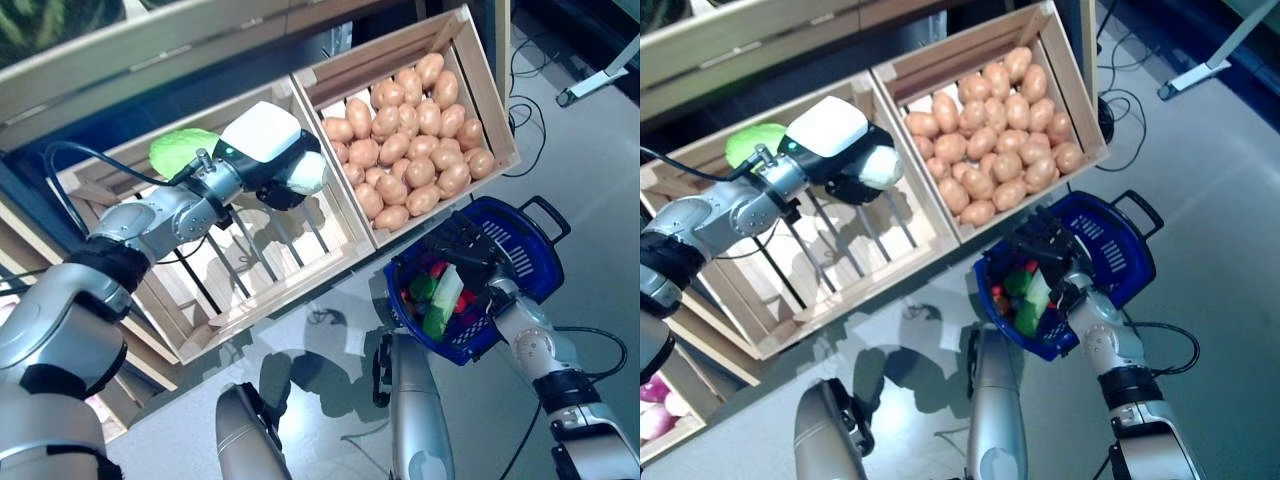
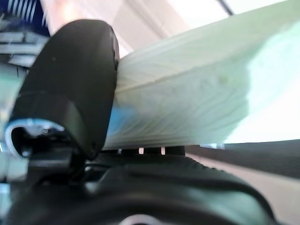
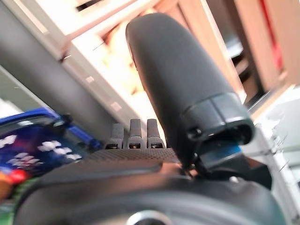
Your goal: Put vegetables into the basket
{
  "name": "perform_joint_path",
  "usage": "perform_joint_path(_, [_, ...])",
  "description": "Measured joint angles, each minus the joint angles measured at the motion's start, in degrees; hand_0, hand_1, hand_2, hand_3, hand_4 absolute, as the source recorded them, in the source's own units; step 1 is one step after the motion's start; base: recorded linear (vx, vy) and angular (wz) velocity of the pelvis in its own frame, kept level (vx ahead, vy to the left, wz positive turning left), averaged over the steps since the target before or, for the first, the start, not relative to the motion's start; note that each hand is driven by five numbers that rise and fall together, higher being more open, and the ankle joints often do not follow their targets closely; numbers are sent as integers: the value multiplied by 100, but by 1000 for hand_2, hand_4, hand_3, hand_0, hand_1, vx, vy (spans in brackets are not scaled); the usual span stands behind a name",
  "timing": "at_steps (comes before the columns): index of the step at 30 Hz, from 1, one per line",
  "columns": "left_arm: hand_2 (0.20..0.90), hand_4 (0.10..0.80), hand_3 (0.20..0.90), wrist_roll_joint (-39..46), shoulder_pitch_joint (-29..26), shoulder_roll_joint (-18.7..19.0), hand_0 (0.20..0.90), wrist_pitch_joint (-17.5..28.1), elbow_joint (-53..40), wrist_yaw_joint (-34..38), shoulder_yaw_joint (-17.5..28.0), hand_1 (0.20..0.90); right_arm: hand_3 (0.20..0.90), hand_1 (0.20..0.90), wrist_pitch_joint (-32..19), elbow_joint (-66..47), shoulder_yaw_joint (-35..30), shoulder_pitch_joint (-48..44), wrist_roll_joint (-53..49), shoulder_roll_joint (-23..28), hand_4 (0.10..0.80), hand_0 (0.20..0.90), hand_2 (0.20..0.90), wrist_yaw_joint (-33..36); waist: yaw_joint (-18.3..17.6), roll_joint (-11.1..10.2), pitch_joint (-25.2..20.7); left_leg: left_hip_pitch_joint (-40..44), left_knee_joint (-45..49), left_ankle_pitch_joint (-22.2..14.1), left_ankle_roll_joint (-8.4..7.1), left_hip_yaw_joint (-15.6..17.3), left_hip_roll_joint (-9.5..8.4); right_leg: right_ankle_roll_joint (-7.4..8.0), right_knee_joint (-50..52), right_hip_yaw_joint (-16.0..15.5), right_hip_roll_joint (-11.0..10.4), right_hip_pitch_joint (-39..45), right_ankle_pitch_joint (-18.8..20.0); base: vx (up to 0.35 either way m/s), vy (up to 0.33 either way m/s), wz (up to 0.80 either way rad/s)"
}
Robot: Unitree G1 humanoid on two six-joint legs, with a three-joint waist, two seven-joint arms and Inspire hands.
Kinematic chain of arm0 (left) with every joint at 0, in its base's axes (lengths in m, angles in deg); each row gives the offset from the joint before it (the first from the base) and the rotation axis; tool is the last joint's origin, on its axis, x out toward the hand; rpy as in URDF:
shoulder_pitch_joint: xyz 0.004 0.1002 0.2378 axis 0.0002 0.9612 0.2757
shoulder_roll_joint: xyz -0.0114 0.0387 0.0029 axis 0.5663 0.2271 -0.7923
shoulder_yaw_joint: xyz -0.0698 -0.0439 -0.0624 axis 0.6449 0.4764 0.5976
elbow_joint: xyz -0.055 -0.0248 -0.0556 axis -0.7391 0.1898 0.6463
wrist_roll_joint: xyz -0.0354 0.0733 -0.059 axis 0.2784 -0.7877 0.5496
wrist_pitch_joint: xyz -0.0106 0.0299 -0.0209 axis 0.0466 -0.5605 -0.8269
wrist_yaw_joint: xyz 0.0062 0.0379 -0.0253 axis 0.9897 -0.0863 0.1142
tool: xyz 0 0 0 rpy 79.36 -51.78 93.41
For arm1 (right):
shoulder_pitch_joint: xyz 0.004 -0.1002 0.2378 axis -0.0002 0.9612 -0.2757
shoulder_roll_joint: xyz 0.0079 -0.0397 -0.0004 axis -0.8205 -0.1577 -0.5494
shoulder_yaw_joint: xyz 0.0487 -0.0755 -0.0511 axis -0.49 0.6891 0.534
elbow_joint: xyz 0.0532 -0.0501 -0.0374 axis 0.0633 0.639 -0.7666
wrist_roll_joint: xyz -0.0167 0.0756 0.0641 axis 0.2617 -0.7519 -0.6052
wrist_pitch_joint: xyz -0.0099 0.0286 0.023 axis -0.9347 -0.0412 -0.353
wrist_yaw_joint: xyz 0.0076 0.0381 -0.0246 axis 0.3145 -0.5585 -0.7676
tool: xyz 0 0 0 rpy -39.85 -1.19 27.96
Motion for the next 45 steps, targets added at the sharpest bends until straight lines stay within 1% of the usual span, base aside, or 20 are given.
perform_joint_path(1, [300,400,300,535,333,-178,300,-17,-109,-220,427,300,900,900,-157,-5,136,-12,433,-9,800,900,900,2,62,41,-31,376,-467,145,-40,70,-46,-20,-379,-134,43,356,107,95,38,-10])
perform_joint_path(2, [300,400,300,830,584,-356,300,-46,-193,-381,771,300,900,900,-217,-13,208,-12,683,-11,800,900,900,0,81,57,-56,627,-744,220,-59,85,-84,-14,-591,-181,69,599,149,122,36,-7])
perform_joint_path(4, [300,400,300,1378,993,-706,300,-93,-282,-655,1220,300,900,900,-302,-25,275,-2,1095,-13,800,900,900,-25,149,145,-192,1021,-1140,319,-103,134,-83,-7,-930,-288,170,966,210,100,25,-8])
perform_joint_path(6, [300,400,300,1897,1295,-1010,300,-253,-345,-999,1387,300,900,900,-346,-38,302,-7,1461,-7,800,900,900,-135,258,254,-383,1414,-1617,443,-123,234,-85,2,-1348,-313,293,1279,342,74,9,-18])
perform_joint_path(8, [300,400,300,2427,1622,-1292,300,-425,-359,-1299,1533,300,900,900,-445,-55,483,-11,1521,3,800,900,900,-359,297,318,-573,1861,-2199,639,-139,388,-119,27,-1832,-366,390,1667,490,69,0,-11])
perform_joint_path(10, [300,400,300,2852,1833,-1494,300,-565,-371,-1474,1610,300,900,900,-451,-69,637,-11,1528,7,800,900,900,-515,325,362,-758,2133,-2623,774,-141,423,-172,40,-2186,-404,449,1886,615,76,-7,-9])
perform_joint_path(11, [300,400,300,3197,1978,-1710,300,-696,-395,-1583,1725,300,900,900,-451,-74,736,-11,1529,2,800,900,900,-642,336,385,-811,2435,-3016,963,-141,480,-215,57,-2526,-471,495,2176,752,75,-10,2])
perform_joint_path(12, [300,400,300,3345,2012,-1782,300,-747,-413,-1637,1730,300,900,900,-453,-117,780,-14,1526,4,800,900,900,-723,344,383,-848,2570,-3228,1050,-125,520,-239,61,-2707,-515,508,2324,807,96,-14,4])
perform_joint_path(13, [300,400,300,3516,2079,-1901,300,-814,-445,-1718,1815,300,900,900,-454,-160,824,-14,1515,6,800,900,900,-797,362,392,-899,2751,-3483,1122,-152,529,-293,100,-2895,-520,531,2455,871,117,-14,7])
perform_joint_path(14, [300,400,300,3797,2214,-2066,300,-913,-511,-1772,1952,300,900,900,-453,-160,874,-12,1454,3,800,900,900,-947,368,439,-988,2919,-3830,1289,-144,544,-329,121,-3175,-571,572,2618,1006,107,-14,9])
perform_joint_path(15, [300,400,300,3970,2288,-2134,300,-970,-584,-1794,1963,300,900,900,-452,-168,891,-13,1443,-7,800,900,900,-1054,369,467,-1054,3031,-4095,1417,-146,554,-355,141,-3416,-625,600,2758,1103,106,-12,14])
perform_joint_path(17, [300,400,300,4297,2465,-2416,300,-1132,-790,-1844,2105,300,900,900,-374,-166,896,-13,1372,3,800,900,900,-1235,393,507,-1125,3438,-4812,1782,-95,581,-444,224,-4048,-677,683,3201,1351,87,-7,23])
perform_joint_path(18, [300,400,300,4446,2529,-2516,300,-1174,-850,-1844,2124,300,900,900,-288,-162,895,-13,1240,6,800,900,900,-1326,436,526,-1245,3507,-5032,1875,-89,592,-471,247,-4227,-699,702,3262,1427,59,-1,19])
perform_joint_path(21, [300,400,300,4910,2554,-2705,300,-1341,-947,-1894,2138,300,900,900,-32,-162,897,-27,992,12,800,900,900,-1595,523,555,-1410,3615,-5350,2034,-70,577,-502,302,-4757,-770,768,3530,1683,27,2,16])
perform_joint_path(24, [300,400,300,5439,2776,-2848,300,-1460,-1155,-1953,2230,300,900,900,238,-162,959,-34,988,11,800,900,900,-1817,542,550,-1560,3720,-5629,2156,-18,537,-582,404,-5242,-771,790,3806,1888,16,14,20])
perform_joint_path(27, [300,400,300,5701,3050,-3007,300,-1527,-1350,-1880,2350,300,900,900,568,-163,1109,-155,991,26,800,900,900,-1869,616,483,-1711,3791,-5894,2282,42,527,-677,459,-5808,-784,801,4038,2186,8,22,8])
perform_joint_path(31, [300,400,300,5717,3172,-3024,300,-1535,-1358,-1766,2352,300,900,900,996,-169,1194,-348,995,15,800,900,900,-1953,674,354,-1798,3823,-5999,2329,89,511,-760,512,-6321,-783,801,4281,2458,-8,27,5])
perform_joint_path(34, [300,400,300,5772,3208,-3033,300,-1538,-1358,-1737,2352,300,900,900,1280,-172,1348,-478,994,14,800,900,900,-2063,672,300,-1833,3876,-6123,2396,97,480,-790,527,-6545,-788,811,4414,2557,13,26,8])
perform_joint_path(40, [300,400,300,5786,3395,-3070,300,-1539,-1533,-1743,2347,300,900,900,1603,-173,1534,-564,937,17,800,900,900,-2284,677,288,-1844,3872,-6148,2409,94,380,-804,533,-6740,-802,821,4557,2619,16,23,9])
perform_joint_path(45, [300,400,300,5999,3408,-3152,300,-1541,-1563,-1815,2318,300,900,900,2024,-171,1701,-747,535,23,800,900,900,-2545,698,288,-1846,3880,-6154,2411,92,342,-811,542,-6805,-804,824,4628,2628,26,2,4])
